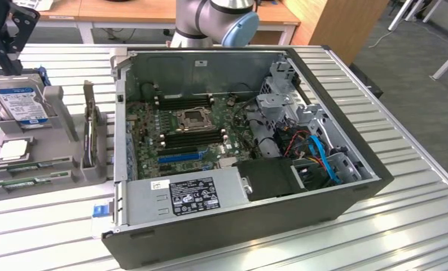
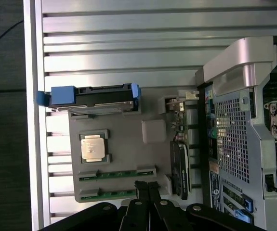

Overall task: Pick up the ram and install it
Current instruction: 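Reach for the ram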

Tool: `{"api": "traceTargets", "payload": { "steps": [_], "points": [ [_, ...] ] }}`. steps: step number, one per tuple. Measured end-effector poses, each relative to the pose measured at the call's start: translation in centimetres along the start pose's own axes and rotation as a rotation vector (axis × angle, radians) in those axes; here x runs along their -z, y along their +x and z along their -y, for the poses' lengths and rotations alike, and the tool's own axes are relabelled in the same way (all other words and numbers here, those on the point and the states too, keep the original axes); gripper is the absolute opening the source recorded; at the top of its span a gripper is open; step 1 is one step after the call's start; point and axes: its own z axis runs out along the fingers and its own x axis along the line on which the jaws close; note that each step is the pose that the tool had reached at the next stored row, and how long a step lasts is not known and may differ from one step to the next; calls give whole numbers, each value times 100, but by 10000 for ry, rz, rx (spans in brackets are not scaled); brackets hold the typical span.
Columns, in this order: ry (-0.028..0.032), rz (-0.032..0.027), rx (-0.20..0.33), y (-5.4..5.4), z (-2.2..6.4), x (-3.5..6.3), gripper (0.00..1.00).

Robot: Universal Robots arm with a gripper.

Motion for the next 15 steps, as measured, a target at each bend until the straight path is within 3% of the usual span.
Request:
{"api": "traceTargets", "payload": {
  "steps": [15],
  "points": [
    [0, -1, -1, 155, 11, 4, 14]
  ]
}}
